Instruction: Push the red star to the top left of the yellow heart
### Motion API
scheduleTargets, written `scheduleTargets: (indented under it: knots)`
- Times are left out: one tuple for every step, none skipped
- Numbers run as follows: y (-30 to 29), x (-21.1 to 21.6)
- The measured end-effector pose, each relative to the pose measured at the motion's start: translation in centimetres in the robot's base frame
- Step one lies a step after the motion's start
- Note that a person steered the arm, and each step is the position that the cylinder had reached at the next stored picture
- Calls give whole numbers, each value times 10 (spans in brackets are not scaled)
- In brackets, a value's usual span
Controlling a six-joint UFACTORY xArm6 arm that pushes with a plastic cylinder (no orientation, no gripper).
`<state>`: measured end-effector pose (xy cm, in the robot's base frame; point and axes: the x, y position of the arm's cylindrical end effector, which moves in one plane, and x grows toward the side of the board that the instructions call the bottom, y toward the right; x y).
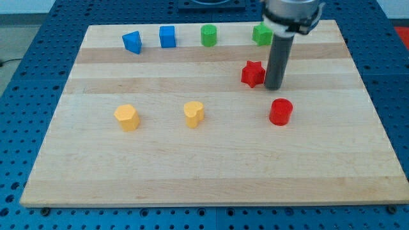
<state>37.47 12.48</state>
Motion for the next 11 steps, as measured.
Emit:
scheduleTargets:
  knots:
    - [-23, -33]
    - [-61, -3]
    - [-21, 19]
    - [-44, 33]
    - [-86, 13]
    - [-108, -3]
    - [-126, -13]
    - [-142, -46]
    - [-194, -31]
    - [-216, 10]
    - [-186, 16]
